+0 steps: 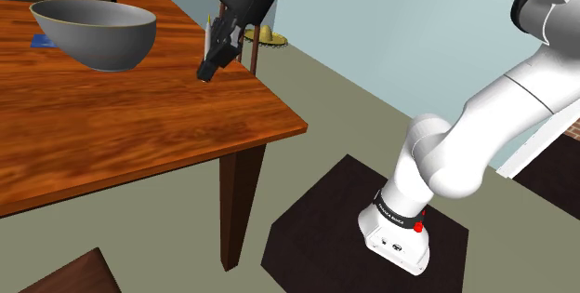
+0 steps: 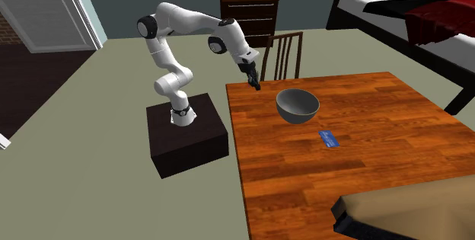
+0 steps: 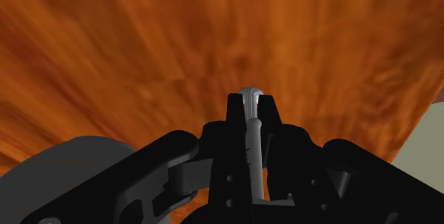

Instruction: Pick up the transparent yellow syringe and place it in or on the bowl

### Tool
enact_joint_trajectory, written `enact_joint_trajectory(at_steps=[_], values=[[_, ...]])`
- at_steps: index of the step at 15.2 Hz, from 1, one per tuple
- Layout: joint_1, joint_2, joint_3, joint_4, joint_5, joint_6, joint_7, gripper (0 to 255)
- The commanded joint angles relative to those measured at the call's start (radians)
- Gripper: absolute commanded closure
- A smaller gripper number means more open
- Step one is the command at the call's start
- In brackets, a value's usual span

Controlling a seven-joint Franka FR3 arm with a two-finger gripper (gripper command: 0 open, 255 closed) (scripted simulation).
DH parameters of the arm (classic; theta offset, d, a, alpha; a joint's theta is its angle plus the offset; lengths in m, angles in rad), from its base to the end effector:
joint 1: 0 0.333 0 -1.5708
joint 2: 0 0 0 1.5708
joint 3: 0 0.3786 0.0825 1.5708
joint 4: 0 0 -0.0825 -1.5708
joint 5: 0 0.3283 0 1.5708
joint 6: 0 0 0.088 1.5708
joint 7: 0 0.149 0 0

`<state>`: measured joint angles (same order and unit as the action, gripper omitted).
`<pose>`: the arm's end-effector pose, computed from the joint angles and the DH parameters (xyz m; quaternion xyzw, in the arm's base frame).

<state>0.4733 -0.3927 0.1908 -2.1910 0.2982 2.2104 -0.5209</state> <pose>0.3040 0.2819 0.6174 -0.8416 -0.4912 -0.1945 0.1121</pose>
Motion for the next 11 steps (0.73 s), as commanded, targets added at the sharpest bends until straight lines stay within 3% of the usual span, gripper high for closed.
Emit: enact_joint_trajectory(at_steps=[1,11], values=[[-0.002,0.002,-0.001,0.030,-0.006,-0.028,0.007,255],[-0.010,0.013,-0.007,0.173,-0.027,-0.158,0.036,255]])
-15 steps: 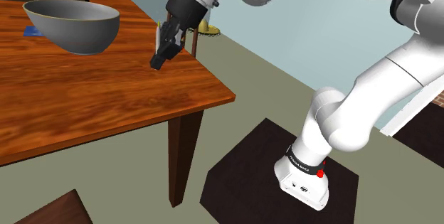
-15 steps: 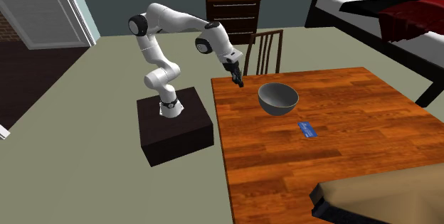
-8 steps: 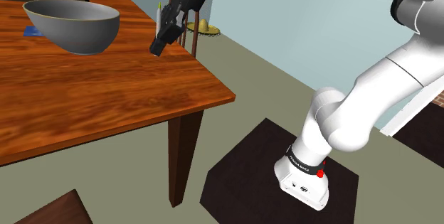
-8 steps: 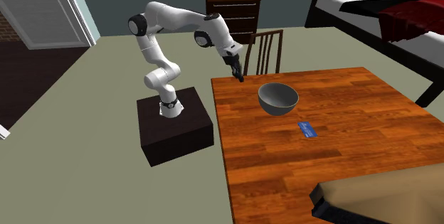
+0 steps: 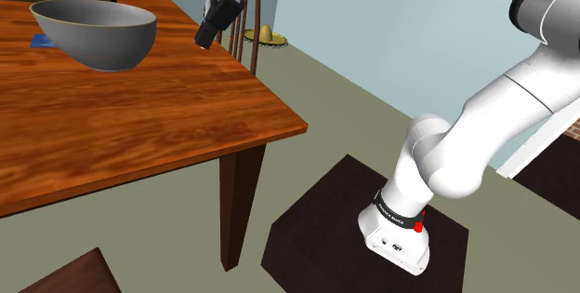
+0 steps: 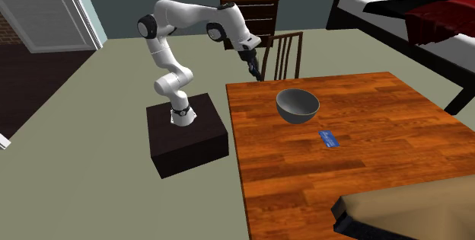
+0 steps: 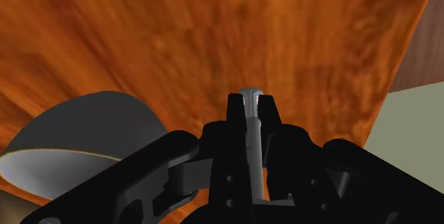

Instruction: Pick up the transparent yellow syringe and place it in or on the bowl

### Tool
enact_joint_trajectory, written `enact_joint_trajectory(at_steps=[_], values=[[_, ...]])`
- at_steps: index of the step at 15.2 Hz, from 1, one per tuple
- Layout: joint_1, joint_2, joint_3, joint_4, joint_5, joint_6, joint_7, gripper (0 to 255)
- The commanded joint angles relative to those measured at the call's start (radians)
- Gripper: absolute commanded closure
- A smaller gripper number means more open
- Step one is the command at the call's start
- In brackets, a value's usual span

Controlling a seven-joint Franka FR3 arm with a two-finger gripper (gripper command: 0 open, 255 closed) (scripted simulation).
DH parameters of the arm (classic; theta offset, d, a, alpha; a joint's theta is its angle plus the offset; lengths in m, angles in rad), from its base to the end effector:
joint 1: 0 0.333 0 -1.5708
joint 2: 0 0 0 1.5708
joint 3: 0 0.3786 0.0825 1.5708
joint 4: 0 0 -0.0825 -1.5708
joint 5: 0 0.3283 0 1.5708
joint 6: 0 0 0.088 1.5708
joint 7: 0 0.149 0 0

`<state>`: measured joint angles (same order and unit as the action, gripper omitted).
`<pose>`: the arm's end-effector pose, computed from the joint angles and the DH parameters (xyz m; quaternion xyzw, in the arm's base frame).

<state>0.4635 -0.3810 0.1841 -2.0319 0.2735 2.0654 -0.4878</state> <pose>0.3042 0.2825 0.6686 -0.8416 -0.4911 -0.1945 0.1121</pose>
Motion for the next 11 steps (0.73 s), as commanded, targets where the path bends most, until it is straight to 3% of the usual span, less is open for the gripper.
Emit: enact_joint_trajectory(at_steps=[1,11], values=[[-0.001,0.004,-0.001,0.030,-0.004,-0.026,0.006,255],[-0.008,0.039,-0.005,0.197,-0.022,-0.157,0.034,255]])
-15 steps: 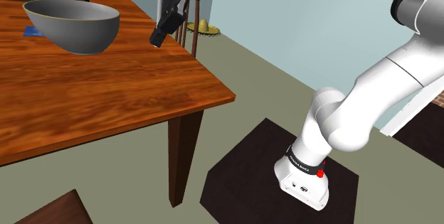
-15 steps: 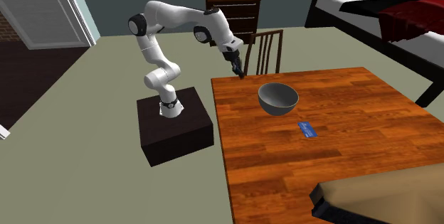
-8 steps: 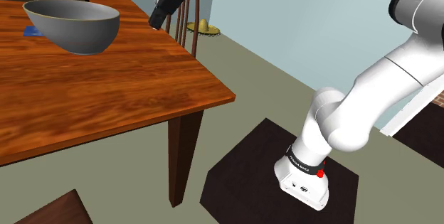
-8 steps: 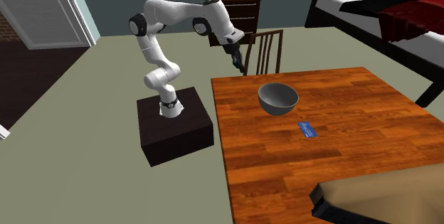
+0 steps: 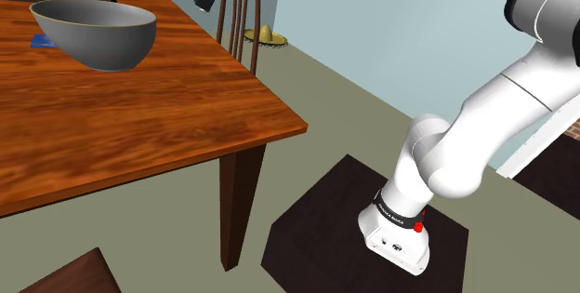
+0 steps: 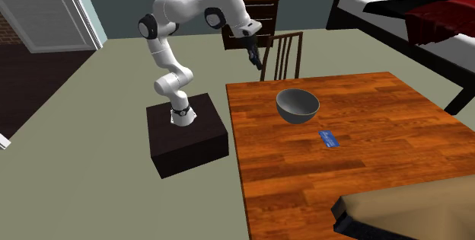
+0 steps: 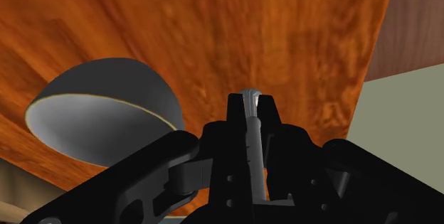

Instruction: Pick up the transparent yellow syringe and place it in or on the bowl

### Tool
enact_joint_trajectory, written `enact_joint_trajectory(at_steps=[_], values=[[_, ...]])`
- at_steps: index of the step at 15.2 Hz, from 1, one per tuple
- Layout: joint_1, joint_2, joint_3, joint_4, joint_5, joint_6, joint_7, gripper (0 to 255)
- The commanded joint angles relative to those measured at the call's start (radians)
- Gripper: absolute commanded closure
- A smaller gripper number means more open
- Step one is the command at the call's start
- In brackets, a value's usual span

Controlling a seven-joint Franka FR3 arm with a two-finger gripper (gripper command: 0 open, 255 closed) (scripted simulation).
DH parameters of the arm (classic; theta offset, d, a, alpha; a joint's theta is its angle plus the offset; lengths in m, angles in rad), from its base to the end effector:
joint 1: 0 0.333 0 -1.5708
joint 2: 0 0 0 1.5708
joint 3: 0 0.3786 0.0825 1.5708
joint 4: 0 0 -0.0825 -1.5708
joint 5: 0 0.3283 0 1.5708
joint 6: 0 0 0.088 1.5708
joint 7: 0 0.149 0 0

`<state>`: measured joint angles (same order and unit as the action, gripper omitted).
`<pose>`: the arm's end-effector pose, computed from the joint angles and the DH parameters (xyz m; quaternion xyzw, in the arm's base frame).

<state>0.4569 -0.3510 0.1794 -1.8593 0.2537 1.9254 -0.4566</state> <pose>0.3044 0.2829 0.7181 -0.8416 -0.4912 -0.1946 0.1121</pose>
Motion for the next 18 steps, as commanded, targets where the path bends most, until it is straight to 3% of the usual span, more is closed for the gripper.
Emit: enact_joint_trajectory(at_steps=[1,10,18], values=[[-0.002,0.013,-0.001,0.043,-0.004,-0.030,0.006,255],[-0.018,0.304,-0.001,0.278,-0.047,0.018,-0.017,255],[-0.012,0.650,-0.007,0.659,-0.104,-0.023,-0.020,255]])
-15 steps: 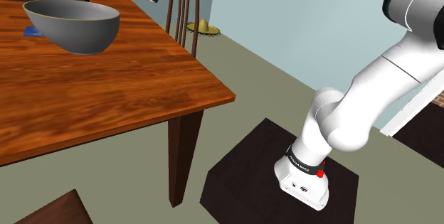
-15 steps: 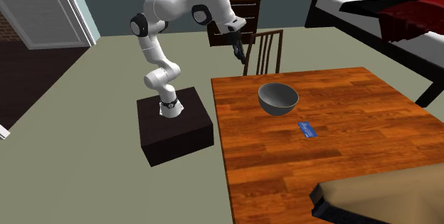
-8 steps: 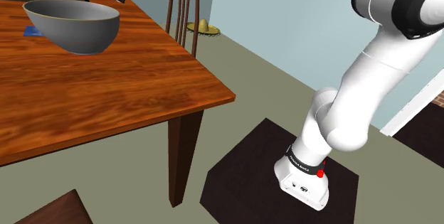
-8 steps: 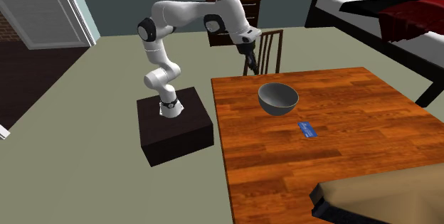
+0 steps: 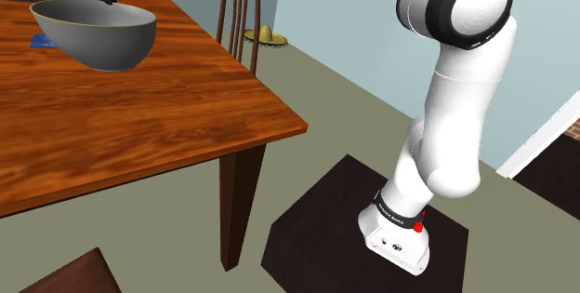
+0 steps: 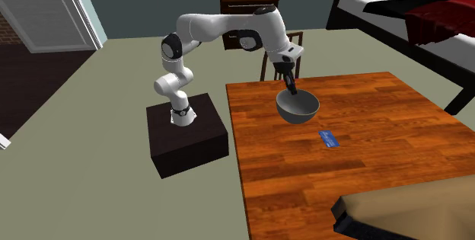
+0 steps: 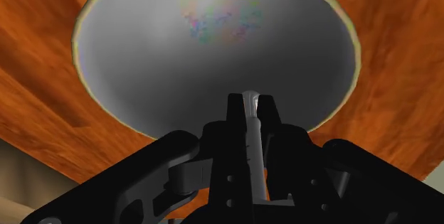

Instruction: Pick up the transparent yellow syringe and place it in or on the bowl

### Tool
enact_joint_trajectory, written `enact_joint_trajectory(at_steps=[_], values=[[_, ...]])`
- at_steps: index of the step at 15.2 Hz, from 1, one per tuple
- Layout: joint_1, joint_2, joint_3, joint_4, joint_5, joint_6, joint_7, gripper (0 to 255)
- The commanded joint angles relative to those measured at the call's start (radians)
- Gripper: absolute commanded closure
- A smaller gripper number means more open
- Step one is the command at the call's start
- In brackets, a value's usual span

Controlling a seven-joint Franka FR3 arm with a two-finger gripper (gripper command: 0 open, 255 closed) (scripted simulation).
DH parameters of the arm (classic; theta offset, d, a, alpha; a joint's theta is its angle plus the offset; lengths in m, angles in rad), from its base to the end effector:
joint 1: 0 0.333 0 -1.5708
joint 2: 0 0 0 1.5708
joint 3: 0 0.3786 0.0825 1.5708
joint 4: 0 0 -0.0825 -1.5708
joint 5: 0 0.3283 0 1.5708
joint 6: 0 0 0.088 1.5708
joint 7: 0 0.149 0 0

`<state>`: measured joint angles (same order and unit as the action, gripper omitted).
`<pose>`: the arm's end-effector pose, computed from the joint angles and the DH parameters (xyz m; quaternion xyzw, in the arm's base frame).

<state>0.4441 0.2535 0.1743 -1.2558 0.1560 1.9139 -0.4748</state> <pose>0.5188 0.3673 0.6831 -0.8416 -0.4912 -0.1946 0.1121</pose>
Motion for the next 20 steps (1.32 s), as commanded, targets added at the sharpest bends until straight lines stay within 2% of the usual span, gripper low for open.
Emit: enact_joint_trajectory(at_steps=[1,4,11,12,17,20], values=[[0.006,0.118,-0.003,0.150,-0.018,-0.035,0.000,255],[0.003,0.099,-0.004,0.089,-0.012,0.008,-0.008,255],[0.003,0.099,-0.004,0.089,-0.012,0.007,-0.008,255],[0.003,0.100,-0.004,0.089,-0.012,0.007,-0.008,0],[0.003,0.099,-0.004,0.089,-0.012,0.007,-0.008,0],[-0.009,0.081,-0.006,0.157,-0.007,-0.080,-0.008,0]])
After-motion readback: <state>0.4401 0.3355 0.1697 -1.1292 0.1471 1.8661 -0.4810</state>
